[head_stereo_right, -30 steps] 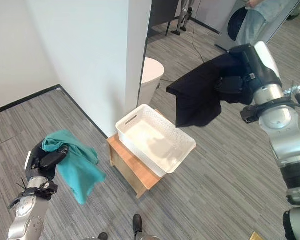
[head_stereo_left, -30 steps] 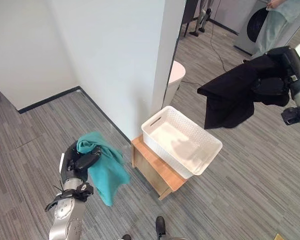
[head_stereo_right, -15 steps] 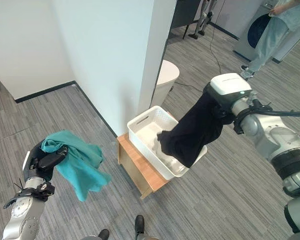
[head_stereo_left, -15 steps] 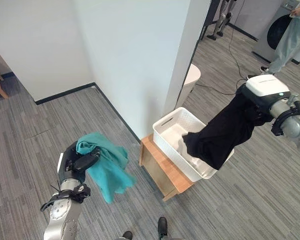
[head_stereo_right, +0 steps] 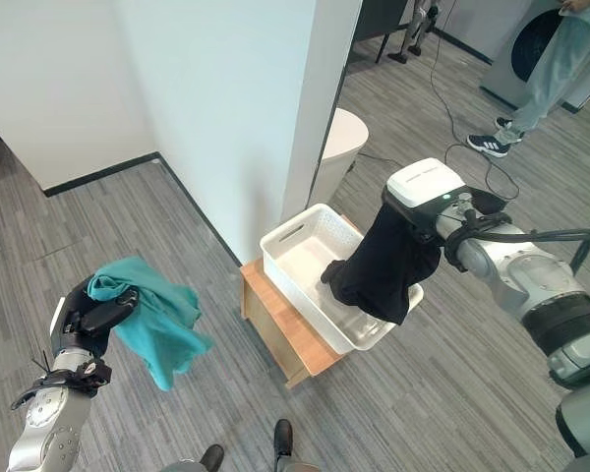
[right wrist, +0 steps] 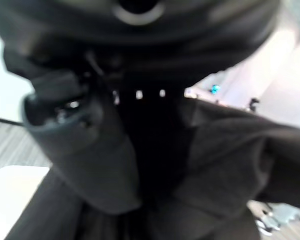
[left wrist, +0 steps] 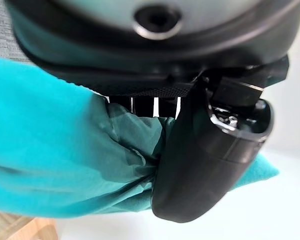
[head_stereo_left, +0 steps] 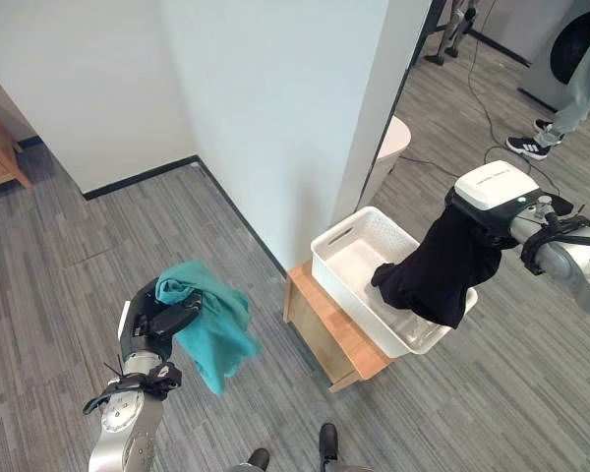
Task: Pick up bed clothes into laundry basket.
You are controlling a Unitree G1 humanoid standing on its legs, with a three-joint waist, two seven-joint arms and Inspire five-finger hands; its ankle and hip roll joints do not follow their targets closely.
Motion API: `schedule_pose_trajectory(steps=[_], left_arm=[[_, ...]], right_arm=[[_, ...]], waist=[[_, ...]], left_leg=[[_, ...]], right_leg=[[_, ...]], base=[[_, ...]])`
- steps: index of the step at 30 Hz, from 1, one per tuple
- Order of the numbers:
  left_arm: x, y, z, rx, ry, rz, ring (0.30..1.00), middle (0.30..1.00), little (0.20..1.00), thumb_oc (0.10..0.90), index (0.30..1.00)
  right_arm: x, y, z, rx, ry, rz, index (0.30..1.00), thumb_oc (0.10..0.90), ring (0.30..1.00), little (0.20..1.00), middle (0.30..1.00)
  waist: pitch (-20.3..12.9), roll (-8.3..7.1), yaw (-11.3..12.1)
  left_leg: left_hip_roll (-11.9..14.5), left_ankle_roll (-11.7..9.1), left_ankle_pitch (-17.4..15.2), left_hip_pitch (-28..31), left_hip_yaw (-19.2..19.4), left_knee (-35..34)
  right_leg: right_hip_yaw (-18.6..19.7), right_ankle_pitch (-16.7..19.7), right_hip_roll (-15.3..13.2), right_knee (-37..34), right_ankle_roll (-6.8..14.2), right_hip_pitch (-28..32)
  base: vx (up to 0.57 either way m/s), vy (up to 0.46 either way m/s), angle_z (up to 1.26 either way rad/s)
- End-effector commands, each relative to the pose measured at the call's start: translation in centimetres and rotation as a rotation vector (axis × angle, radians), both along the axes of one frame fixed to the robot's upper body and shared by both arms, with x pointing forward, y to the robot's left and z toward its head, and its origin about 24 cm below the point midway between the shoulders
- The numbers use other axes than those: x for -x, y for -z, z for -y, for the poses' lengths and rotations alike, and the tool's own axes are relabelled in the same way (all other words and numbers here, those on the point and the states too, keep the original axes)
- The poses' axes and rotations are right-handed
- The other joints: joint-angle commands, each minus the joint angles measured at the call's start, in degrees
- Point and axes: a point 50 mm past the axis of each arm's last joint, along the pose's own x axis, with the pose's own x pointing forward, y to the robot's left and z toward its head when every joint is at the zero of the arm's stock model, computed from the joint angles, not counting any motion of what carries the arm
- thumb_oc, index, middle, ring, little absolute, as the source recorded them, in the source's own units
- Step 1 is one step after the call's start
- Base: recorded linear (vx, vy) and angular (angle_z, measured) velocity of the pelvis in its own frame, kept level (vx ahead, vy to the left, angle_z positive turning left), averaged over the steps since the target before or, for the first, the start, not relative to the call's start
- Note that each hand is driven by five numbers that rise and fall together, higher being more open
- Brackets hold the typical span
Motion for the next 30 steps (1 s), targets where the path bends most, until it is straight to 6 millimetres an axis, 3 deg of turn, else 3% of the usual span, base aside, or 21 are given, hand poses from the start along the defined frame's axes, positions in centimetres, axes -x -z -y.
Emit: schedule_pose_trajectory(steps=[1, 6, 12, 13, 15, 20, 28, 30], left_arm=[[-0.8, -5.5, -0.4, -0.121, 0.067, 0.269, 0.300, 0.300, 0.300, 0.400, 0.300], [-0.8, -5.6, -0.4, -0.119, 0.067, 0.270, 0.300, 0.300, 0.300, 0.400, 0.300], [-0.7, -5.9, -0.5, -0.117, 0.073, 0.279, 0.300, 0.300, 0.300, 0.400, 0.300], [-0.6, -5.9, -0.5, -0.115, 0.070, 0.279, 0.300, 0.300, 0.300, 0.400, 0.300], [-0.6, -5.9, -0.7, -0.120, 0.068, 0.276, 0.300, 0.300, 0.300, 0.400, 0.300], [-0.3, -6.1, -1.4, -0.137, 0.051, 0.272, 0.300, 0.300, 0.300, 0.400, 0.300], [-0.3, -5.8, -2.3, -0.140, 0.000, 0.256, 0.300, 0.300, 0.300, 0.400, 0.300], [-0.4, -6.0, -2.5, -0.150, -0.011, 0.266, 0.300, 0.300, 0.300, 0.400, 0.300]], right_arm=[[-1.6, -8.4, -1.8, -0.007, -0.024, 0.302, 0.300, 0.400, 0.300, 0.300, 0.300], [-2.7, -8.4, -3.7, -0.028, -0.051, 0.302, 0.300, 0.400, 0.300, 0.300, 0.300], [-4.7, -7.5, -3.6, -0.046, 0.042, 0.248, 0.300, 0.400, 0.300, 0.300, 0.300], [-4.9, -7.2, -3.4, -0.049, 0.063, 0.235, 0.900, 0.800, 0.900, 0.900, 0.900], [-5.5, -6.5, -2.5, -0.101, 0.139, 0.186, 0.900, 0.800, 0.900, 0.900, 0.900], [-5.8, -7.6, -1.5, -0.090, 0.218, 0.201, 0.900, 0.800, 0.900, 0.900, 0.900], [-4.9, -10.5, -0.3, -0.104, 0.236, 0.257, 0.900, 0.800, 0.900, 0.900, 0.900], [-4.0, -12.9, -1.7, -0.136, 0.125, 0.312, 0.900, 0.800, 0.900, 0.900, 0.900]], waist=[[-5.4, -0.73, 1.3], [-4.6, -0.07, 2.1], [-3.2, 0.88, 4.0], [-3.1, 1.06, 4.1], [-2.9, 1.38, 4.5], [-2.7, 1.69, 4.7], [-2.9, 1.57, 3.5], [-3.1, 1.43, 2.3]], left_leg=[[-3.2, -1.4, 6.7, -6.7, 2.5, -4.0], [-3.5, -1.4, 7.1, -8.3, 2.7, -4.0], [-3.9, -1.7, 7.9, -10.6, 2.2, -4.0], [-3.9, -1.7, 8.1, -10.9, 2.2, -4.0], [-4.0, -1.8, 8.3, -11.3, 1.8, -4.0], [-4.1, -2.1, 8.5, -11.7, 1.5, -4.0], [-3.8, -2.1, 8.1, -10.9, 1.7, -4.0], [-3.5, -2.0, 7.9, -10.5, 2.2, -4.0]], right_leg=[[0.6, -7.7, -0.8, 0.6, 3.7, 1.0], [0.4, -7.3, -0.8, 0.4, 3.7, -0.5], [0.1, -7.0, -0.8, 0.2, 3.4, -2.4], [0.1, -6.9, -0.7, 0.2, 3.4, -2.6], [0.0, -6.9, -0.6, 0.2, 3.3, -2.9], [0.1, -7.2, -0.3, 0.2, 3.1, -3.1], [0.6, -8.0, -0.2, 0.2, 2.9, -2.1], [1.0, -8.2, -0.2, 0.2, 3.0, -1.8]], base=[[-0.03, -0.011, 0.00], [0.00, 0.000, 0.00], [-0.02, -0.020, 0.02], [-0.01, -0.024, 0.08], [0.00, -0.016, 0.08], [0.01, -0.014, 0.12], [0.01, -0.009, 0.00], [0.00, 0.000, 0.00]])
